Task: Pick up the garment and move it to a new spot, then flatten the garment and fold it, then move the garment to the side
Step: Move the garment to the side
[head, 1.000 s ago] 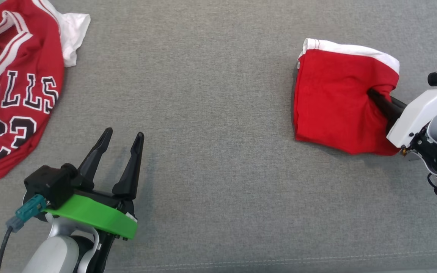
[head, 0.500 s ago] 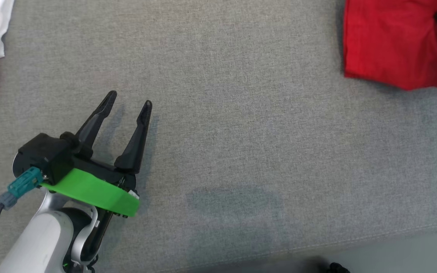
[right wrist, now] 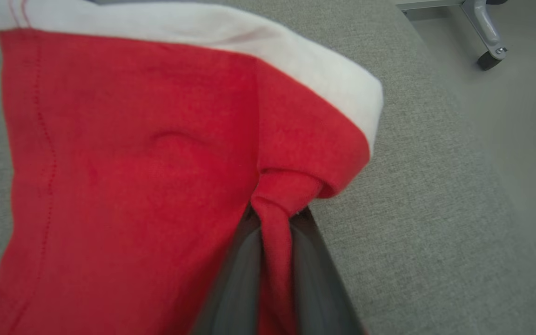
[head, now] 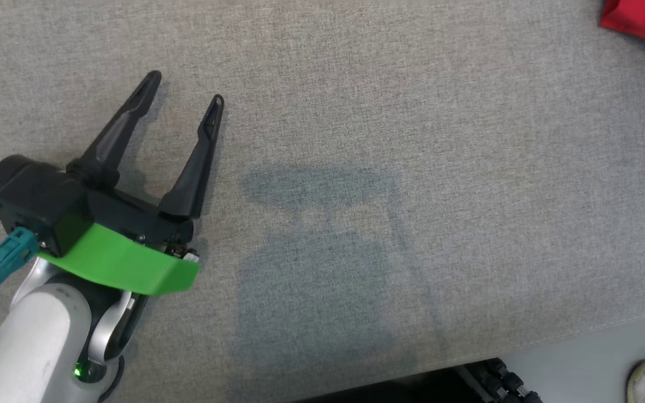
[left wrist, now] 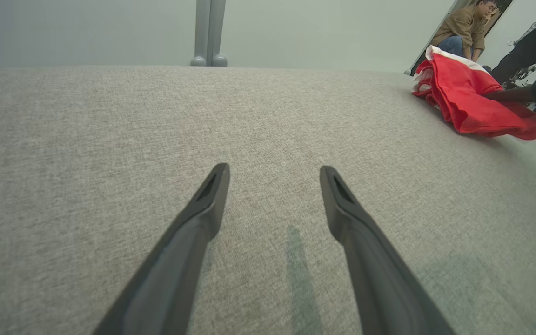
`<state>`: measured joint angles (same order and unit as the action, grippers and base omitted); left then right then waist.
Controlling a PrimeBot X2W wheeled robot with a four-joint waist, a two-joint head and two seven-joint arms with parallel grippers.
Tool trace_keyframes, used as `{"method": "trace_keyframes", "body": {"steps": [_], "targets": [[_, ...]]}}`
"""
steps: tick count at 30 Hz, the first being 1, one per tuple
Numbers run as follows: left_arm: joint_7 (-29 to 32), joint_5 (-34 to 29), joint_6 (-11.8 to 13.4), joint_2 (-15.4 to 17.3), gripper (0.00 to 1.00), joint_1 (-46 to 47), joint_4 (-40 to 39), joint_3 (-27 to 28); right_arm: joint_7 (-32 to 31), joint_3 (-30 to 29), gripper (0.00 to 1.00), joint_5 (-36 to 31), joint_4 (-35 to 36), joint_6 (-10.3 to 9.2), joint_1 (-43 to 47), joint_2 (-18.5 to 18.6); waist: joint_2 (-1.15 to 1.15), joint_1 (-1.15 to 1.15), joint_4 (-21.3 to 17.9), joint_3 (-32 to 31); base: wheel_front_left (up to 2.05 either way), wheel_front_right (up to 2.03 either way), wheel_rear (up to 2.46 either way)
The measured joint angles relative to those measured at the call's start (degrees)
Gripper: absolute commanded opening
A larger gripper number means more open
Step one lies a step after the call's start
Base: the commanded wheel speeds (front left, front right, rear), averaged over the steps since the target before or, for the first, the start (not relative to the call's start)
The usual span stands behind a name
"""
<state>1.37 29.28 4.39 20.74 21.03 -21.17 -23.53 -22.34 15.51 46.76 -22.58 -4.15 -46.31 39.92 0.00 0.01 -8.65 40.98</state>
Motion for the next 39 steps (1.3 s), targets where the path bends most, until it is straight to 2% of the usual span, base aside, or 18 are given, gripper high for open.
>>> {"method": "trace_keyframes", "body": {"steps": [6, 16, 21, 25, 26, 27, 39], "targets": [[-1.0, -3.3, -0.3, 0.3, 1.0, 2.5, -2.7, -1.0, 0.2, -0.1, 0.0, -2.9, -1.9, -0.55, -1.5, 1.9, 0.0, 0.0, -0.2, 2.4, 0.0, 0.0, 0.0], [-0.9, -4.4, -0.6, 0.1, 1.0, 2.8, -3.6, -2.8, 3.3, -0.2, 0.0, -8.6, -5.3, -1.11, -2.9, 6.6, 0.0, 0.0, 1.6, 2.8, 0.0, 0.0, 0.0], [-0.8, -4.4, -0.6, -0.1, 1.0, 2.8, -3.6, -3.0, 4.0, -0.1, 0.01, -9.3, -6.8, -1.51, -2.9, 7.3, 0.0, -0.01, 3.1, 2.4, 0.0, 0.0, 0.0], [-0.4, -4.4, -0.3, -0.3, 1.0, 2.6, -3.7, -2.9, 4.2, 0.1, 0.44, -10.0, -7.7, -1.53, -3.0, 7.4, 0.0, 0.0, 4.2, 2.1, 0.0, 0.0, 0.0], [-0.4, -4.4, -0.3, -0.3, 1.0, 2.5, -3.7, -2.9, 4.2, 0.4, 0.9, -10.4, -7.9, -1.54, -3.0, 7.4, 0.0, -0.01, 4.4, 2.0, 0.0, 0.0, 0.0], [-0.4, -4.4, -0.2, -0.3, 1.0, 2.4, -3.7, -2.9, 4.5, 0.5, 1.0, -10.9, -8.0, -1.59, -3.0, 7.4, 0.0, -0.01, 4.7, 1.9, 0.0, 0.0, 0.0], [-0.4, -4.4, 0.7, -0.3, 1.0, 0.9, -3.9, -1.9, 5.5, 0.5, 1.0, -12.6, -11.8, -2.18, -3.7, 7.8, 0.0, 0.0, 5.4, 1.3, 0.0, 0.0, 0.0]]}}
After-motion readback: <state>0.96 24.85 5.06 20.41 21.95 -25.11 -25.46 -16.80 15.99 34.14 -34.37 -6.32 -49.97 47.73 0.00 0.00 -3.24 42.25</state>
